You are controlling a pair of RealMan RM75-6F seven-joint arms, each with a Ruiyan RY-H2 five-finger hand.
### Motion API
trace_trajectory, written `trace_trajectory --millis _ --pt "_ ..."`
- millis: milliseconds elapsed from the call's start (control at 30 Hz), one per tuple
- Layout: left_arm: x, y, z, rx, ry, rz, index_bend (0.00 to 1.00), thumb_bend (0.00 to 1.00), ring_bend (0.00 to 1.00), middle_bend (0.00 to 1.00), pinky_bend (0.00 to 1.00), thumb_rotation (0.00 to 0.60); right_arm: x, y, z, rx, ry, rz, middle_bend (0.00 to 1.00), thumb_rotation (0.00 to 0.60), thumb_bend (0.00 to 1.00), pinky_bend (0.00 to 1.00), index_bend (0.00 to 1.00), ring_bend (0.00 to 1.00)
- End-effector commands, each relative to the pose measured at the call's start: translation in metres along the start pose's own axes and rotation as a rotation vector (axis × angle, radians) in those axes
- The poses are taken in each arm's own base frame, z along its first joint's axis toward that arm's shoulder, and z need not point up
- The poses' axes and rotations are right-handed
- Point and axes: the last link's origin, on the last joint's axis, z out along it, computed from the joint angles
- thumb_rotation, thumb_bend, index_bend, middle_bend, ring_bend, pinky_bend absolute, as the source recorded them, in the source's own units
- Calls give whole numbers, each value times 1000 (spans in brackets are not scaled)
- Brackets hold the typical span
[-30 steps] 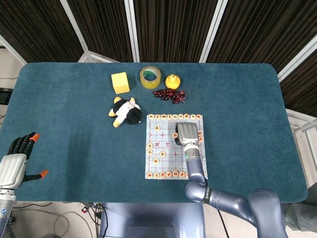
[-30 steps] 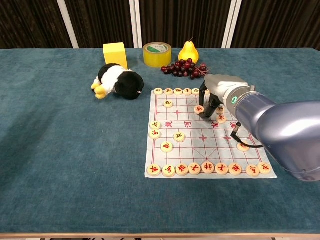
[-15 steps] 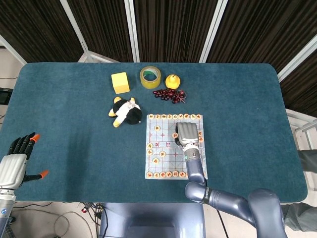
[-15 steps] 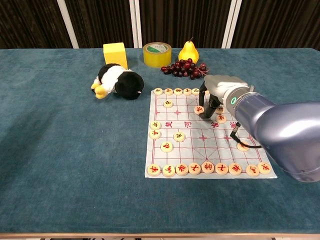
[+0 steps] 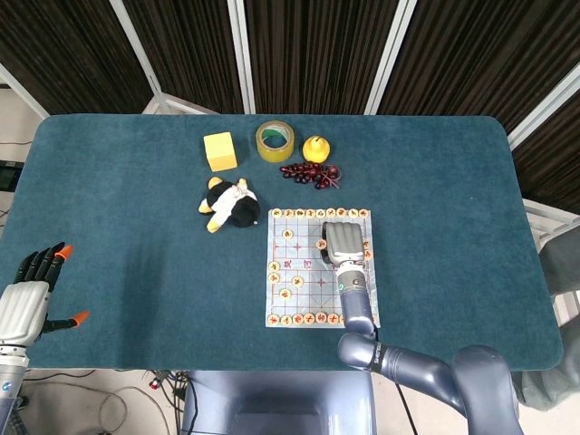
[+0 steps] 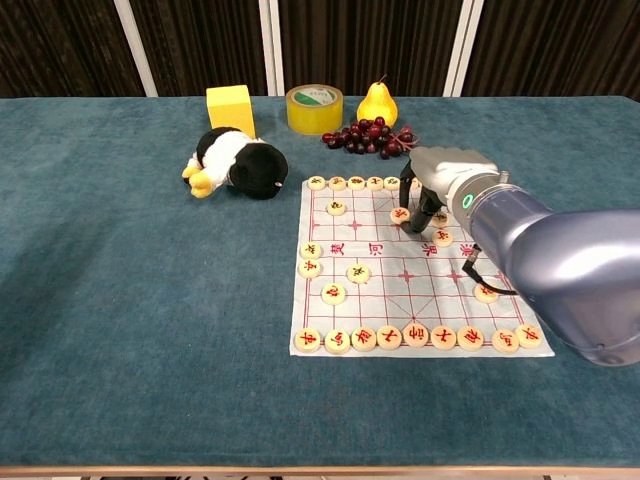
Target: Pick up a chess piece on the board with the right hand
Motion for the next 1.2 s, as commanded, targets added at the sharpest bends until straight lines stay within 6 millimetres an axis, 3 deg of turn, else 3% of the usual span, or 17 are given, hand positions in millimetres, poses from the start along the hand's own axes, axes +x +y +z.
trace_trajectory --millis 33,600,800,933,1000,1100,1200 --pt "0 0 0 0 0 1 0 0 0 0 0 600 0 0 0 1 0 -1 922 600 414 803 468 956" --pt "0 0 0 -1 1 -3 0 0 0 0 0 600 1 -5 -7 17 12 -1 922 600 414 803 399 956" --pt "1 0 0 -2 4 0 0 0 0 0 0 600 16 -17 -17 72 55 14 922 600 414 803 345 956" --pt "1 0 -1 -3 7 4 0 0 0 0 0 600 36 -24 -35 133 112 50 919 600 414 792 253 938" --pt "1 0 -2 -5 8 5 0 0 0 0 0 600 48 -18 -48 156 146 58 847 600 414 719 174 851" --pt "1 0 -3 -8 7 9 0 0 0 0 0 600 62 -1 -69 180 192 44 628 600 416 557 67 640" --pt "1 0 -4 -14 7 20 0 0 0 0 0 600 76 32 -94 177 231 29 468 600 416 531 23 470"
